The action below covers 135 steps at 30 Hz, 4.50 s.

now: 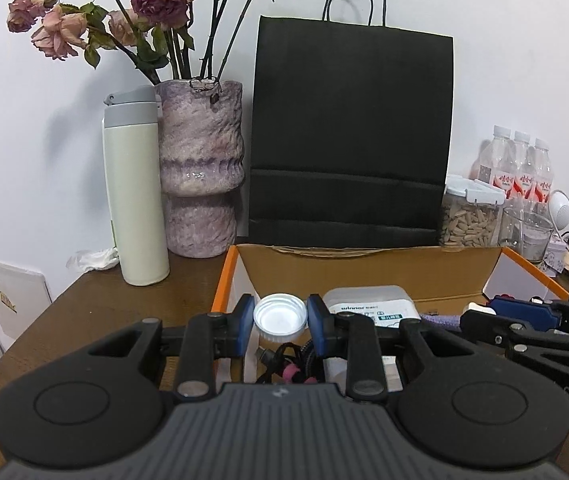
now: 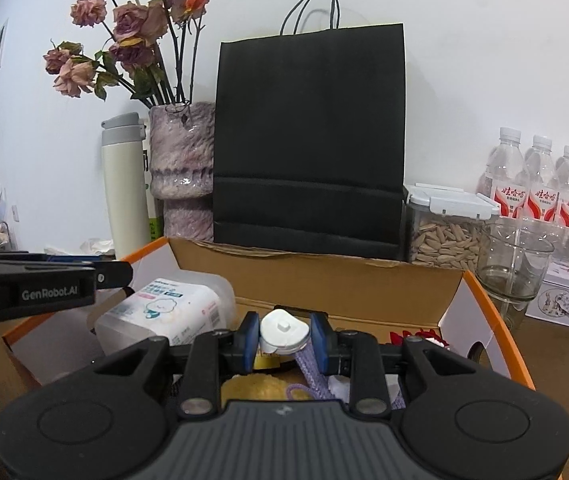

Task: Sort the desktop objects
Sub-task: 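Carry both white caps into the box and open both tools, then withdraw both tools from the box toward the last white cap, then grasp the large ridged white cap with the right tool, then carry the white cap toward the box while the left grasps the orange flower bud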

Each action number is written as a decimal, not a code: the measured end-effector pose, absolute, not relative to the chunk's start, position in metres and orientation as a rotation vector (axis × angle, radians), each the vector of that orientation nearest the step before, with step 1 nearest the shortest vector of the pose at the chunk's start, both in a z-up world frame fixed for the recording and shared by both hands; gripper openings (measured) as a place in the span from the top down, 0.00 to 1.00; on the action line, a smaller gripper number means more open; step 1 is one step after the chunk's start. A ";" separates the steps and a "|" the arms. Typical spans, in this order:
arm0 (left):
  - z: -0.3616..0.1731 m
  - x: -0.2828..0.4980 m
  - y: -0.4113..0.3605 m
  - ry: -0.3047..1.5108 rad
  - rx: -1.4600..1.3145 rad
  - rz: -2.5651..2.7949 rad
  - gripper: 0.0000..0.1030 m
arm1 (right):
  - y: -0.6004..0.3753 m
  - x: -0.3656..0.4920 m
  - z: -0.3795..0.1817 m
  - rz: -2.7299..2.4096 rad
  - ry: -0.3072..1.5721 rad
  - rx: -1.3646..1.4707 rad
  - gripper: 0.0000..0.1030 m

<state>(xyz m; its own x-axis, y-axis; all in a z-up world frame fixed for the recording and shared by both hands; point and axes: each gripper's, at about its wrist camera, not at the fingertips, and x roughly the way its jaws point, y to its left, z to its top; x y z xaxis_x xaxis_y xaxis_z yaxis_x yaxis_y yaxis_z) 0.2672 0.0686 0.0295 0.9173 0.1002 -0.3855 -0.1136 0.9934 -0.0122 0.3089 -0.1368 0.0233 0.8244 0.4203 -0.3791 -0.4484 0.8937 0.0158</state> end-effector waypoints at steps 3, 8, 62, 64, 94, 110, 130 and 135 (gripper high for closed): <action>0.029 0.268 0.068 0.408 -0.031 0.120 0.71 | -0.137 0.308 0.023 0.463 0.388 -0.077 0.74; 0.027 0.270 0.070 0.423 -0.038 0.120 0.71 | -0.136 0.308 0.022 0.463 0.392 -0.085 0.74; 0.012 0.155 0.055 0.375 -0.021 0.118 0.00 | -0.181 0.193 0.014 0.416 0.344 -0.130 0.04; 0.009 0.150 0.053 0.398 -0.013 0.121 0.00 | -0.183 0.188 0.012 0.412 0.359 -0.136 0.04; -0.018 0.147 0.056 0.627 -0.049 0.080 0.00 | -0.181 0.213 -0.013 0.364 0.655 -0.091 0.12; -0.021 0.152 0.062 0.667 -0.076 0.087 0.00 | -0.163 0.223 -0.011 0.404 0.648 -0.101 0.62; -0.021 0.164 0.035 0.672 -0.046 0.063 0.00 | -0.183 0.213 0.001 0.429 0.600 -0.077 0.62; -0.019 0.181 0.008 0.660 -0.048 0.066 0.00 | -0.197 0.213 0.003 0.415 0.591 -0.074 0.62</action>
